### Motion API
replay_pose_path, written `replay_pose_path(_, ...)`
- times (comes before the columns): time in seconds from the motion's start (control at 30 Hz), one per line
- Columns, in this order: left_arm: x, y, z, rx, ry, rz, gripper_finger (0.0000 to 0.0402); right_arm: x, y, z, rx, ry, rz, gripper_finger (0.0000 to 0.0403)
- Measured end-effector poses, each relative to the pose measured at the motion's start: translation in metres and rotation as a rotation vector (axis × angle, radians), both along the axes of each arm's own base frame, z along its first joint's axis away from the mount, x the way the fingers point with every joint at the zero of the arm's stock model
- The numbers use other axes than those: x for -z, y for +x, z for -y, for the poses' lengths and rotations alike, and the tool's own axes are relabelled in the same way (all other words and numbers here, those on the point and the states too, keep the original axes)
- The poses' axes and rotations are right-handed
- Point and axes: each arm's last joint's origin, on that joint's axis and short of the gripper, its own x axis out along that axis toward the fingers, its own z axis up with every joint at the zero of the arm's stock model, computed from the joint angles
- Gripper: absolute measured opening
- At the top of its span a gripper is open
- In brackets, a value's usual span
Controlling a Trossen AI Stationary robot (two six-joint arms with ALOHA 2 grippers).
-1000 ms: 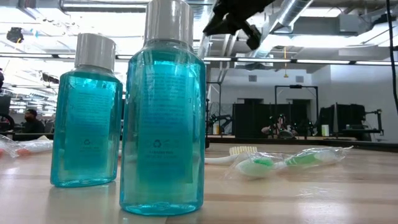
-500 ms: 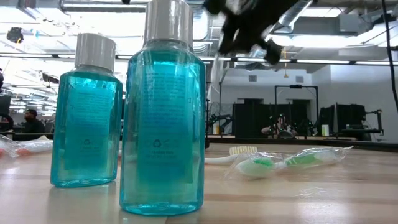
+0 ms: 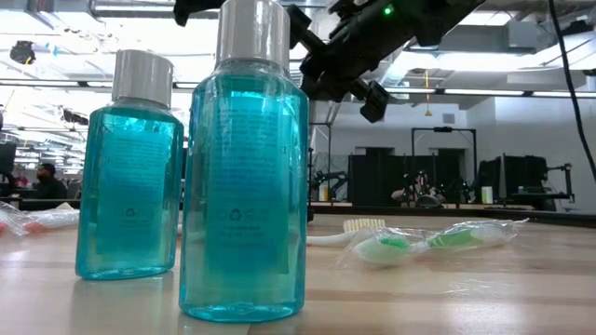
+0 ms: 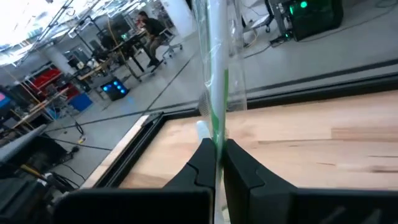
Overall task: Pick & Place toothbrushing station
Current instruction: Put the right green toothbrush into the wire organizer
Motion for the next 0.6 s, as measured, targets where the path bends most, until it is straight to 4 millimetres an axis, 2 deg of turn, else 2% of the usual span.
replay_pose_path(0.6, 0.0, -0.0024, -0.0048, -0.026, 0.001, 0.0, 0.0115, 0.0068, -0.0017, -0.0016, -0.053, -0.032, -0.127, 0.0)
